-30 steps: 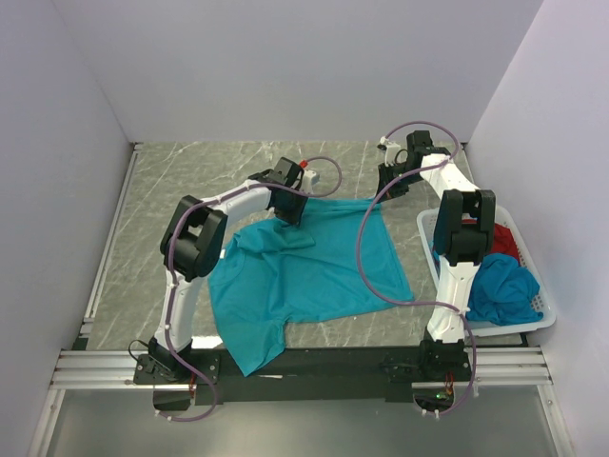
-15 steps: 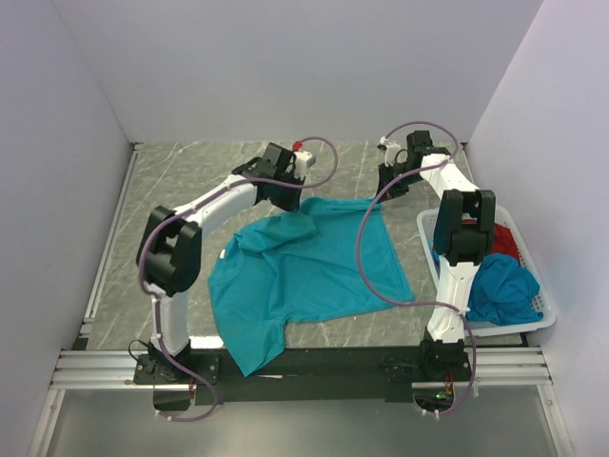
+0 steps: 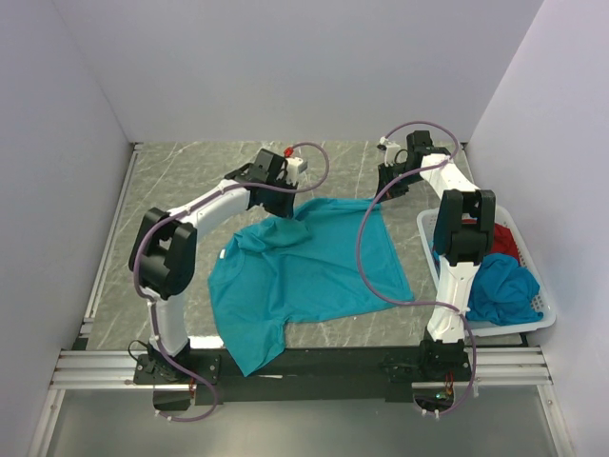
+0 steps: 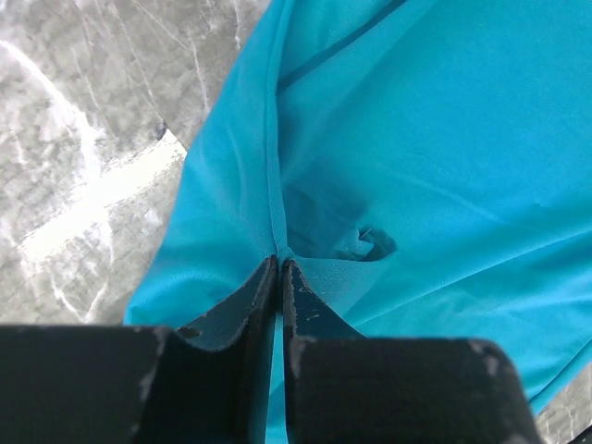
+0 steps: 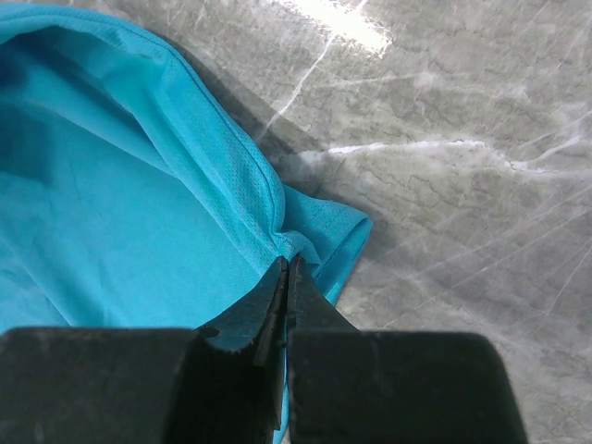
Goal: Fold and stack the t-shirts
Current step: Flatten the tshirt out
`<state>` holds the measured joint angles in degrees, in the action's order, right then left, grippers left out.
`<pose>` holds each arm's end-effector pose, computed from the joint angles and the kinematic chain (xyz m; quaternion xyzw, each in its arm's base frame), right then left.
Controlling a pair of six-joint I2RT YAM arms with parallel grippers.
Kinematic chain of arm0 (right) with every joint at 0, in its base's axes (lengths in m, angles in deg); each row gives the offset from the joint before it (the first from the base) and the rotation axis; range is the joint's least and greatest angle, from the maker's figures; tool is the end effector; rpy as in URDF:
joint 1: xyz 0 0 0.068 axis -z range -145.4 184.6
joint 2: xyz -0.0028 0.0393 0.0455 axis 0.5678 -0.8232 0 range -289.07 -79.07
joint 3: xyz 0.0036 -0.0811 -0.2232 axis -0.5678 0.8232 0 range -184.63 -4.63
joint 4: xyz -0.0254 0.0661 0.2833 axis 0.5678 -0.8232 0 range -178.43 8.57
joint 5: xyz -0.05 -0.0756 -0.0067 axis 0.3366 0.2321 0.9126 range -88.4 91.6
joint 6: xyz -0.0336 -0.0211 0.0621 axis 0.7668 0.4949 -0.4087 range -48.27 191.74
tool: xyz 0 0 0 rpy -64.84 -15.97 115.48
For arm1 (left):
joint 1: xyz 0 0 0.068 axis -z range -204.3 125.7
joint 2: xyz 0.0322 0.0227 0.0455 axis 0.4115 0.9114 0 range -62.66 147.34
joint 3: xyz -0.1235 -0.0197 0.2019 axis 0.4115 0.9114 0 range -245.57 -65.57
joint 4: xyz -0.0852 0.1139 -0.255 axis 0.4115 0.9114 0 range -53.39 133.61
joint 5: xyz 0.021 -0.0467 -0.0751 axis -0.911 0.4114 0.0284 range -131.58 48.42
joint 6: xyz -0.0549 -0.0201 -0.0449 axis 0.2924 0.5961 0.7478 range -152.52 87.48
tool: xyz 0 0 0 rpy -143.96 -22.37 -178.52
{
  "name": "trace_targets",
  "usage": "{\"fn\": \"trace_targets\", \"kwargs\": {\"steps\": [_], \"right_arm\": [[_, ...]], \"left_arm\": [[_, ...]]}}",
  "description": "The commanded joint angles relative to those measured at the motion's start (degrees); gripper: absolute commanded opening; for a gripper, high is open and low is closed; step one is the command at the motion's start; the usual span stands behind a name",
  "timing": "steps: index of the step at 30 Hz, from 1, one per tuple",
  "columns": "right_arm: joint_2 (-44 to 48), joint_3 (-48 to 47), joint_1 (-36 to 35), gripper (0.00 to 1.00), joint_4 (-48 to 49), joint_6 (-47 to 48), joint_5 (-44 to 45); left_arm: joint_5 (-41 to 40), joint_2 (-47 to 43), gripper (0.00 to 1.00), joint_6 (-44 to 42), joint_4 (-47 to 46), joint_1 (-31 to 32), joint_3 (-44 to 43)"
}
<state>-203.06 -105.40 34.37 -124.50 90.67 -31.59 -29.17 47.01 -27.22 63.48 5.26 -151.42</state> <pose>0.4760 0.0357 0.1328 -0.2139 0.9151 0.2438 0.2397 0.3931 -0.2382 0.1666 0.2322 0.9077 -0.1972 0.2885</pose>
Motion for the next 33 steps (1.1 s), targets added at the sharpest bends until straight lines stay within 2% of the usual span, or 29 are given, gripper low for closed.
{"fn": "trace_targets", "kwargs": {"steps": [1, 7, 19, 33], "right_arm": [[2.61, -0.21, -0.03, 0.00, -0.70, 0.57, -1.26], [2.34, -0.30, -0.03, 0.00, -0.70, 0.75, -1.26], [1.82, -0.39, -0.03, 0.00, -1.05, 0.75, -1.18], [1.73, -0.48, -0.03, 0.00, -1.05, 0.66, -1.18]], "left_arm": [[2.80, 2.03, 0.12, 0.85, -3.22, -0.21, 0.59], [1.93, 4.76, 0.13, 1.12, -5.25, -0.21, 1.82], [1.13, 3.71, 0.35, 0.41, -5.78, -0.29, 2.96], [-0.54, 2.92, 0.34, 0.15, -4.20, -0.29, 0.77]]}}
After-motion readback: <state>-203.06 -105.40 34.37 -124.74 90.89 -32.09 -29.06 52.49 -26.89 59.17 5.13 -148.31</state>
